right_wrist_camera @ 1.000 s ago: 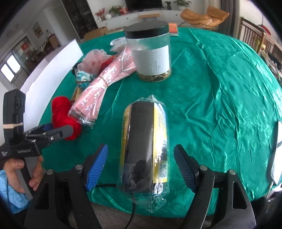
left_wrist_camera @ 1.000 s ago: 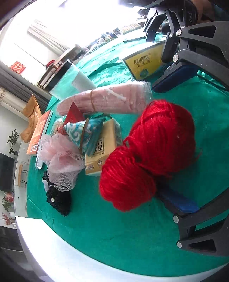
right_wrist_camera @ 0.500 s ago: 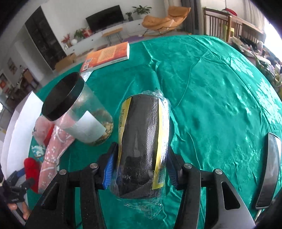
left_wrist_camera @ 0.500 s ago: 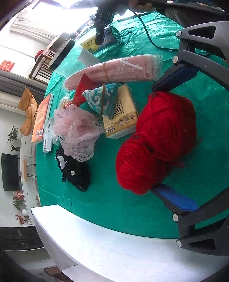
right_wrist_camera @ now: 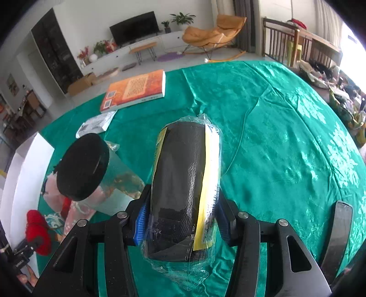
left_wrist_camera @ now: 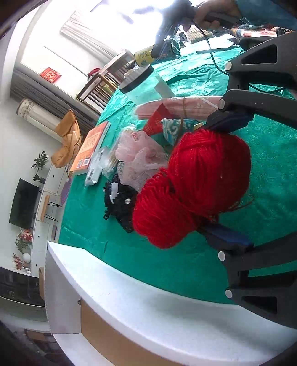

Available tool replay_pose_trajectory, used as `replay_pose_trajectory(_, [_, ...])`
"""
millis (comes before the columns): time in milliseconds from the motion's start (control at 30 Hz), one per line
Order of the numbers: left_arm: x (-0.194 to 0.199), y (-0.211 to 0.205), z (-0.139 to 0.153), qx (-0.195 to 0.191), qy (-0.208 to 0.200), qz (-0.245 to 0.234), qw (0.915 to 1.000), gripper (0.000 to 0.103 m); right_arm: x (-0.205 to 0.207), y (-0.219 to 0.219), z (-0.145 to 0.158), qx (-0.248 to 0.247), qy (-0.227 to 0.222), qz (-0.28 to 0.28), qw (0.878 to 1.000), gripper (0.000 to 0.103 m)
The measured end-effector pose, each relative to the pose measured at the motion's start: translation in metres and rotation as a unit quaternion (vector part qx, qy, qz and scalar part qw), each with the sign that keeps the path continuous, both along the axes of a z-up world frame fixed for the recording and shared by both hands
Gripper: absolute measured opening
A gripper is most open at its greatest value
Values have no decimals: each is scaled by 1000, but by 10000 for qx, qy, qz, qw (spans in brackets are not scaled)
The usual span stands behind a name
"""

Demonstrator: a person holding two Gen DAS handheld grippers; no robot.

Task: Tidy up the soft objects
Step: 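Close the left tool on the red yarn while the right tool grips the black-yellow roll, then drop the red yarn and black-yellow roll into the white box with both tools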

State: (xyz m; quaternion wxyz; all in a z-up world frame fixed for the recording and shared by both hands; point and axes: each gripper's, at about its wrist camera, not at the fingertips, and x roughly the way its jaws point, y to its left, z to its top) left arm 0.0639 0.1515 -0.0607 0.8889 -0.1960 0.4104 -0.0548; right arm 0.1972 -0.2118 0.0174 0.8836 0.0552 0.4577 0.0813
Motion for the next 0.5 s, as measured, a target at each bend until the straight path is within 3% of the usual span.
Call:
replay_pose_trajectory(167, [-24,36,50,-77,-483,224,9986,69,-19,34,54,68,-379,541,9978,53])
replay_pose_trajectory(267, [-45,72,69,114,-567,597,9965,70,-39,83,80,527,-374,1223,9904,53])
replay_pose_trajectory(400, [-75,124,74,622,-381,1287,9890,72,-70,179,104,1311,-220,2336,9632,53])
replay_pose_trajectory(500, [-94,155,66,1066,-106,1849,9769,85,-91,261,104,1786,95,3086,9342,54])
